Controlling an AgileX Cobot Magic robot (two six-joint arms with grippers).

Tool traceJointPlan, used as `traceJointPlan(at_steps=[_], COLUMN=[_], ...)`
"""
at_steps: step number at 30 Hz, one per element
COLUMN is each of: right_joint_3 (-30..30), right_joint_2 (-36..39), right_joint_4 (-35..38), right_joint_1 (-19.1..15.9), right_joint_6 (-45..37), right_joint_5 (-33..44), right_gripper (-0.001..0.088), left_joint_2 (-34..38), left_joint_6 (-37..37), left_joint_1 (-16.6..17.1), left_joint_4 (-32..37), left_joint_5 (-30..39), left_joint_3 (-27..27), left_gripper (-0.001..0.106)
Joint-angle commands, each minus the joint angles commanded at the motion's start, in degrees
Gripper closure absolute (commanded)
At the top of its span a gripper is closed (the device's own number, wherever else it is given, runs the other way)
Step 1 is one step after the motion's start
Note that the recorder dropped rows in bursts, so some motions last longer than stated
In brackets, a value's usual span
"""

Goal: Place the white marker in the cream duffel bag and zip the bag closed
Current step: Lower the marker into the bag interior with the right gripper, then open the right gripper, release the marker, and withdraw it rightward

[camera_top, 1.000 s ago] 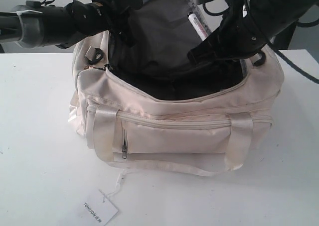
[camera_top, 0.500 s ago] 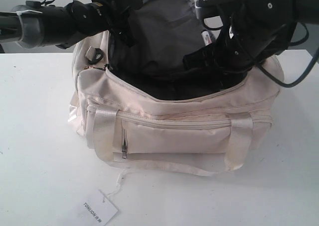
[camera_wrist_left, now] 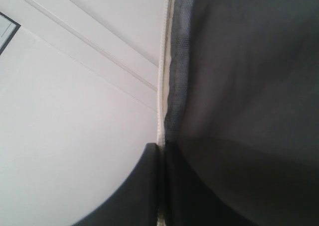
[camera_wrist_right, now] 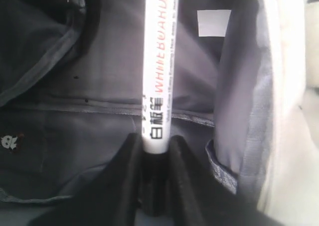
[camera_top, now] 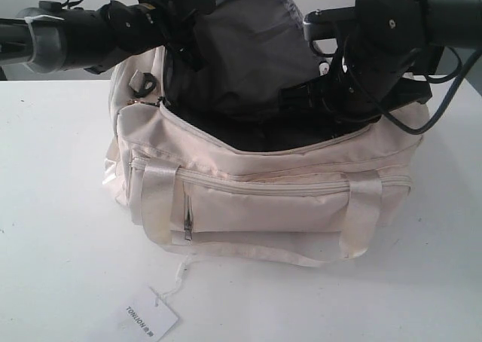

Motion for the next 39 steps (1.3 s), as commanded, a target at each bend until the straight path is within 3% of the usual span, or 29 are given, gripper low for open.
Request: traceJointPlan(at_steps=[6, 20, 22, 28, 31, 39], right_joint_3=[0.0, 0.0, 0.0, 0.0, 0.0, 0.0], right_joint_2=[0.0, -4.7, -6.0, -9.2, -10.1, -13.2], right_joint_4=[0.1, 3.4, 5.1, 9.5, 10.2, 21.4], right_joint_1=[0.0, 0.2, 0.2, 0.2, 0.2, 0.2], right_joint_6=[0.3, -0.2, -0.5, -6.6, -7.9, -20.7], right_joint_5=[0.0, 0.0, 0.5, 5.1, 8.3, 11.4], right_gripper=[0.0541, 0.0540, 0.0572, 0.0852, 0.0868, 0.0868], left_joint_2=[0.0, 0.0, 0.0, 0.0, 0.0, 0.0], left_joint_6=[0.0, 0.0, 0.0, 0.0, 0.0, 0.0], left_joint_1=[0.0, 0.0, 0.0, 0.0, 0.0, 0.0], left_joint_4=[0.0, 0.0, 0.0, 0.0, 0.0, 0.0], left_joint_5=[0.0, 0.0, 0.0, 0.0, 0.0, 0.0], left_joint_3=[0.0, 0.0, 0.0, 0.0, 0.0, 0.0], left_gripper=[0.105, 0.105, 0.105, 0.105, 0.105, 0.105])
